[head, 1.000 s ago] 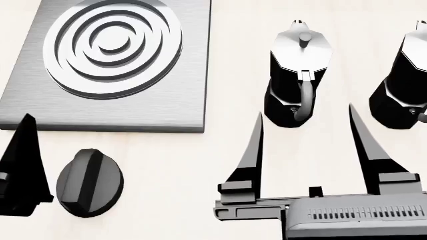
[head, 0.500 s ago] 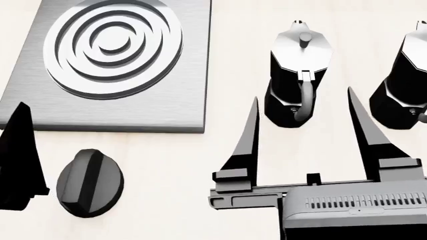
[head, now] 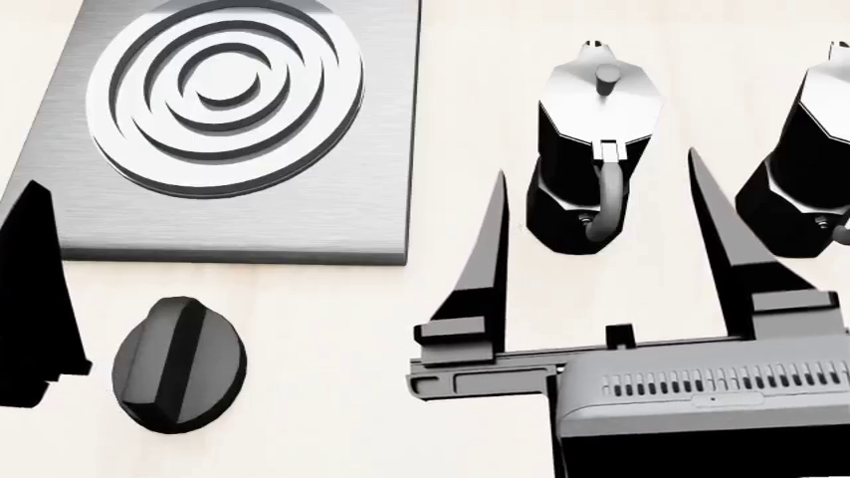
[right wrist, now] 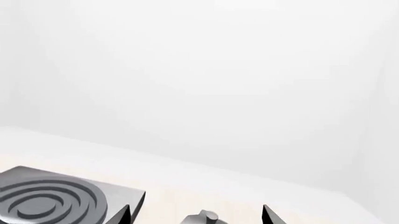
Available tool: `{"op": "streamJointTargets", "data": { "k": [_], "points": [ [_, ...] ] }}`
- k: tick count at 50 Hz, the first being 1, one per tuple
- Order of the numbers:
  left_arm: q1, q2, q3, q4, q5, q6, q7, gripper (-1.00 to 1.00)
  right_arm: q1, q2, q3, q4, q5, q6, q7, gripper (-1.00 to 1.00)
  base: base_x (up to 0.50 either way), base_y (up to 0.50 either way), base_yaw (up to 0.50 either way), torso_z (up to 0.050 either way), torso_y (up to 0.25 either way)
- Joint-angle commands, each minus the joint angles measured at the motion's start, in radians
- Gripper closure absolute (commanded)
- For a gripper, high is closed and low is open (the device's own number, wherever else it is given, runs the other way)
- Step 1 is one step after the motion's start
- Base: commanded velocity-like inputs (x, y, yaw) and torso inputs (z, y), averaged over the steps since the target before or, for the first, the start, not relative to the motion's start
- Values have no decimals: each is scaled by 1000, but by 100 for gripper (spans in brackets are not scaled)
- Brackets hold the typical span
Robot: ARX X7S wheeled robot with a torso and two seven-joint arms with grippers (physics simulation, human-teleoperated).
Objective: Turn off the stove.
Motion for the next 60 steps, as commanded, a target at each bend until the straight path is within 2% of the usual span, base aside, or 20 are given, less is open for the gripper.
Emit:
{"op": "streamJointTargets", "data": {
  "k": [1, 60],
  "points": [
    [-18, -3, 1, 14, -15, -8, -13, -100, 21, 0, -3, -6, 5, 14, 0, -100, 0, 0, 0, 0, 0],
    [-101, -16, -3, 57, -78, -32, -72, -100, 129, 3, -13, -12, 40, 73, -14, -100, 0, 0, 0, 0, 0]
  ]
}}
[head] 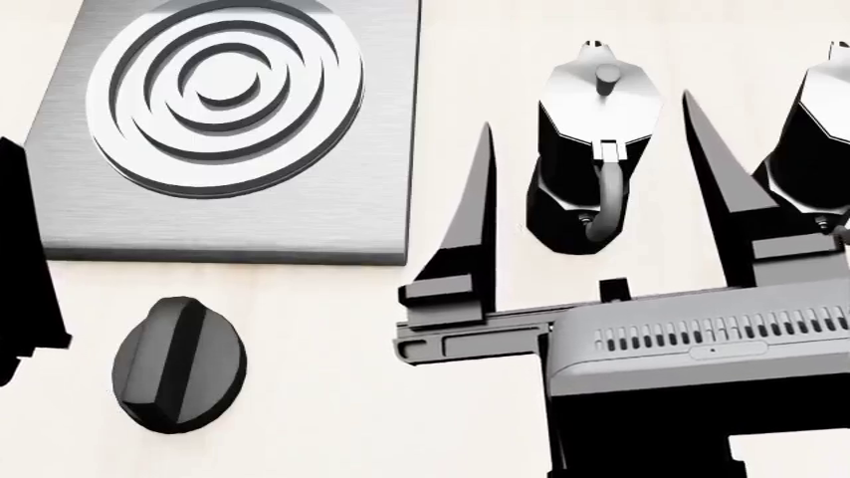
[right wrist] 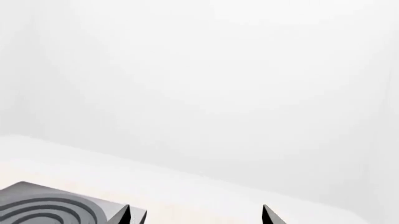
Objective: Turn off the stove.
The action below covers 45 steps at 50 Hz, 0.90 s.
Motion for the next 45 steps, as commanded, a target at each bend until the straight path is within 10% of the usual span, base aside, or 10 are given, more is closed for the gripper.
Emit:
{"op": "streamJointTargets", "data": {
  "k": [1, 45],
  "points": [
    [-22, -3, -2, 7, -15, -6, -15, -100, 20, -1, -5, 3, 5, 5, -3, -100, 0, 0, 0, 0, 0],
    [-105, -27, -16, 64, -87, -25, -78, -100, 96, 6, -17, -45, 32, 67, -7, -100, 0, 0, 0, 0, 0]
  ]
}}
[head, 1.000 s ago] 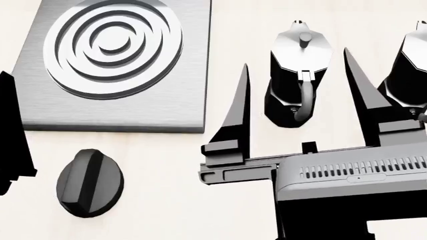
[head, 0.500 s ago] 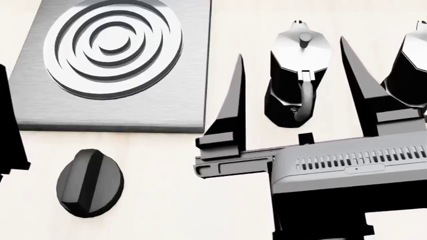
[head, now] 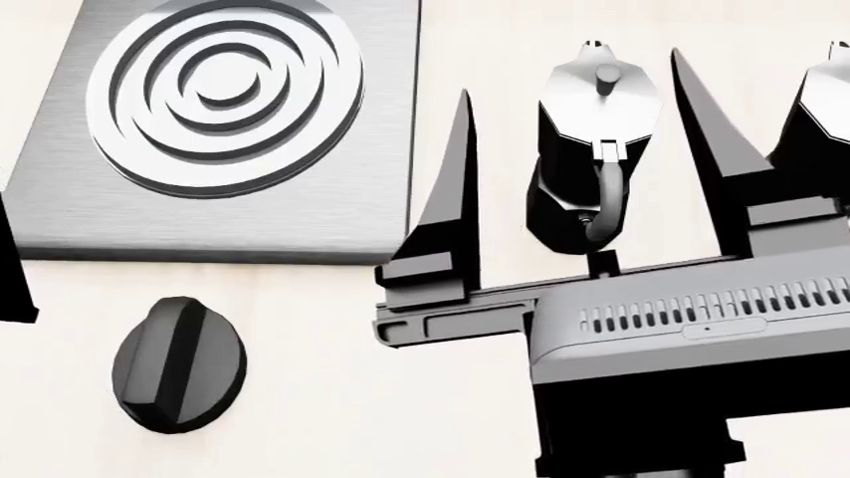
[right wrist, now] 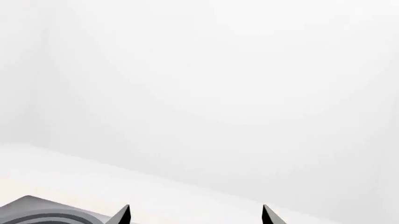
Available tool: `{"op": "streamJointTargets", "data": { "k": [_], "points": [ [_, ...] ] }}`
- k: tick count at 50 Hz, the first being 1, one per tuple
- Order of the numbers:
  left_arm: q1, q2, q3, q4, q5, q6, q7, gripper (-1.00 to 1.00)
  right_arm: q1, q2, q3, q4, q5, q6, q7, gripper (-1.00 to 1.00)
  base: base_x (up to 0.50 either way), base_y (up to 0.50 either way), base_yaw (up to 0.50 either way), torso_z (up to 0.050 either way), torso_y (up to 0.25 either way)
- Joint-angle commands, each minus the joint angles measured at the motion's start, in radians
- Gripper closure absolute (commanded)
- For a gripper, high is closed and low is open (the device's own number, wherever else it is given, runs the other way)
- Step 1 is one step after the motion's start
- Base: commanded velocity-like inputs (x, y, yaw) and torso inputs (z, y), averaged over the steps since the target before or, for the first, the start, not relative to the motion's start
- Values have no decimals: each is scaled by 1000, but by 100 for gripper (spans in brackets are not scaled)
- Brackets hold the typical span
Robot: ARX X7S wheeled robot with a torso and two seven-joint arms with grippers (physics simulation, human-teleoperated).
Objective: Turn off the stove.
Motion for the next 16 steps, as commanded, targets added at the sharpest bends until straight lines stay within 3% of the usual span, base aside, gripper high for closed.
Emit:
{"op": "streamJointTargets", "data": {
  "k": [1, 16],
  "points": [
    [-26, -9, -6, 18, -24, -6, -19, -100, 20, 6, -1, -19, 11, 18, -4, -100, 0, 0, 0, 0, 0],
    [-46, -17, -15, 20, -43, -3, -30, -100, 40, 21, 16, -61, 27, 53, 2, -100, 0, 0, 0, 0, 0]
  ]
}}
